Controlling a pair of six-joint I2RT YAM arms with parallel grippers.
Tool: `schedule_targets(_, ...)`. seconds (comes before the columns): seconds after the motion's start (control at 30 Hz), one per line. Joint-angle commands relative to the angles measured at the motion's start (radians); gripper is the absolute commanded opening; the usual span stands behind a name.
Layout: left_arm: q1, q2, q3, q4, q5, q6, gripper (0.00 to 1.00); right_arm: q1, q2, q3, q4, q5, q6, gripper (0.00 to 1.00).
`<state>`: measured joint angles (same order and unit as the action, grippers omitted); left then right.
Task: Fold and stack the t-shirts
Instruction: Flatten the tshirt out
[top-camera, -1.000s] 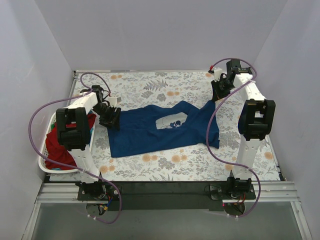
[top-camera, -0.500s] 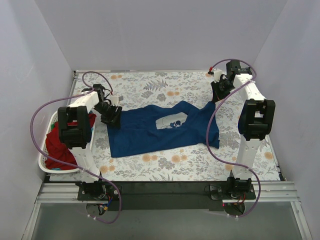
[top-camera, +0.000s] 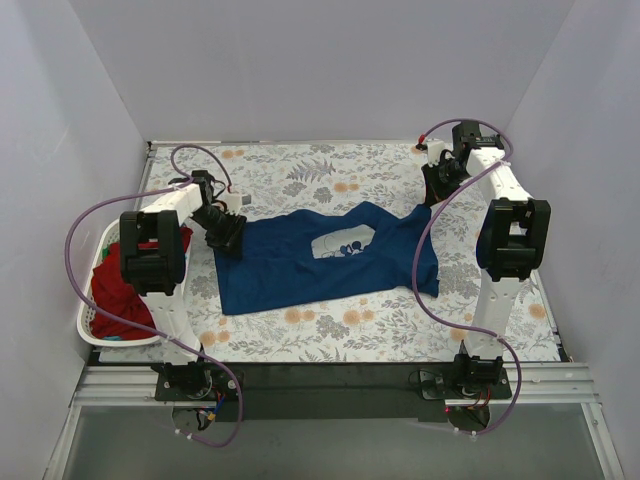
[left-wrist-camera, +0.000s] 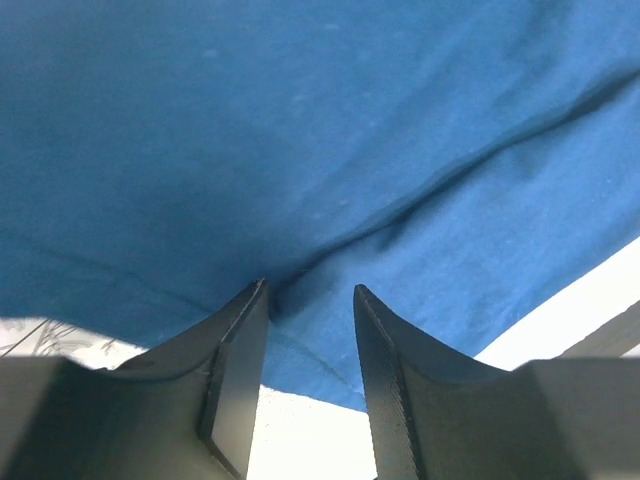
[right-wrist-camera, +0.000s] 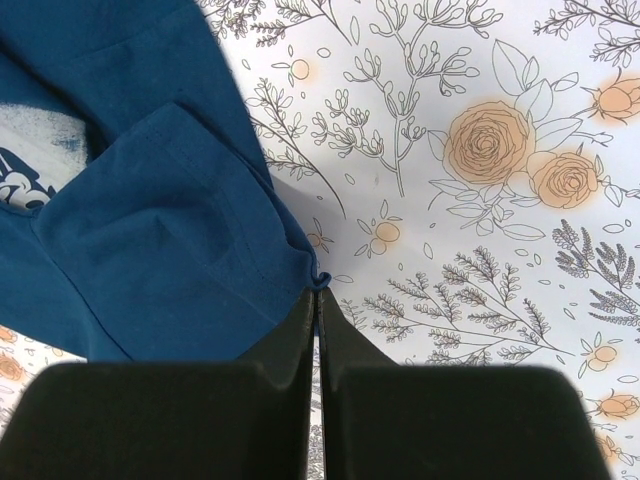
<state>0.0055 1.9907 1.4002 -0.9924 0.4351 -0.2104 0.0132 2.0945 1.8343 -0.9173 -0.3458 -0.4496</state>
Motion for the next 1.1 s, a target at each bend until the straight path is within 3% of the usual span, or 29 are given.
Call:
schedule_targets(0.0, -0.022, -0.039, 0.014, -0.023, 0.034, 0.037, 0.37, -0.002, -0.028, 0.02, -0.02, -0.002, -0.018, 0.01)
schedule_targets(0.23, -0.022, -0.098, 0.011, -0.061, 0.039, 0.069, 0.29, -0.032, -0.04, 0.025, -0.031, -0.009, -0.018, 0.01)
schedule_targets(0.43, -0.022, -0.116, 0.02, -0.06, 0.001, 0.052, 0.01, -0.039, -0.067, 0.042, -0.043, -0.009, -0.035, 0.01)
schedule_targets(0.67, -0.016, -0.119, 0.147, -0.049, 0.019, -0.007, 0.0, -0.055, -0.105, 0.109, -0.052, -0.015, -0.057, 0.01)
schedule_targets(0.9, -0.012, -0.102, 0.402, -0.026, 0.073, -0.099, 0.0, -0.07, -0.114, 0.327, -0.049, -0.019, -0.044, 0.01)
schedule_targets(1.07, -0.009, -0.121, 0.496, 0.032, 0.07, -0.152, 0.0, -0.074, -0.117, 0.448, -0.025, 0.031, -0.031, 0.01)
